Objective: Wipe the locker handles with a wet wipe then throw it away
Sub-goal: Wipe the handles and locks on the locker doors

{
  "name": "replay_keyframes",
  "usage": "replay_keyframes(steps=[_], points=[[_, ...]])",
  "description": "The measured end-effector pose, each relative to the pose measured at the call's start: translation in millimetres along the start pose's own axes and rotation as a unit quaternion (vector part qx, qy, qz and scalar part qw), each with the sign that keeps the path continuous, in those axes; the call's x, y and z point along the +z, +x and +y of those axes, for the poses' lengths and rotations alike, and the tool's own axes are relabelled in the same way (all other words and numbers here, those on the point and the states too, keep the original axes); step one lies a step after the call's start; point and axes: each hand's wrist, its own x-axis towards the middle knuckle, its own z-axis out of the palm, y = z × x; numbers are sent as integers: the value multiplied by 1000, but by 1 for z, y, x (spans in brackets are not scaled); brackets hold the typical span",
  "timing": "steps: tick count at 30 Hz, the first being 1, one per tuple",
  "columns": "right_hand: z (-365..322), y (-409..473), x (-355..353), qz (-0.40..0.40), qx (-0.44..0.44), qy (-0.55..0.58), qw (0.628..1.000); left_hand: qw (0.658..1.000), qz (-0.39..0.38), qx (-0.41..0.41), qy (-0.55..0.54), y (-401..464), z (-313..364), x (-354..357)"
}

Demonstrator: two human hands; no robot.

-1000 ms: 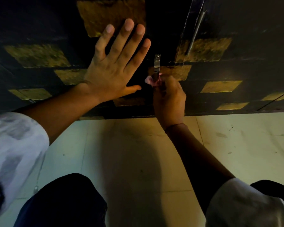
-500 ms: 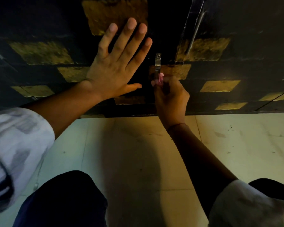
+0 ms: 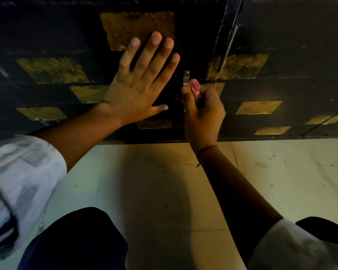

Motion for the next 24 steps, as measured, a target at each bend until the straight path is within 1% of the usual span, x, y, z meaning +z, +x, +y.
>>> replay_keyframes(steps=[3, 6, 8, 12, 14, 17, 19, 22, 24], points=[[1, 6, -3, -16, -4, -16, 1000, 1000, -6, -1, 3, 0, 0, 0], [-6, 11, -7, 18, -45, -26, 998, 1000, -6, 5, 18, -1, 0, 0], [-10, 16, -3, 11, -86, -68, 994, 1000, -4, 6, 23, -1, 0, 0], [-4, 19, 4, -53, -150, -173, 972, 1000, -13, 6, 13, -1, -1, -2], [-1, 14, 1, -53, -173, -207, 961, 1000, -13, 14, 21, -3, -3, -2], [-6, 8, -4, -33, -183, -217, 958, 999, -13, 26, 13, -6, -8, -1], [-7, 13, -3, -28, -199, -253, 946, 999, -17, 33, 29, -6, -10, -1], [5, 12, -1, -79, -219, -325, 917, 999, -29, 26, 23, -7, -8, -3], [18, 0, -4, -113, -215, -340, 909, 999, -34, 25, 14, -7, -10, -5]])
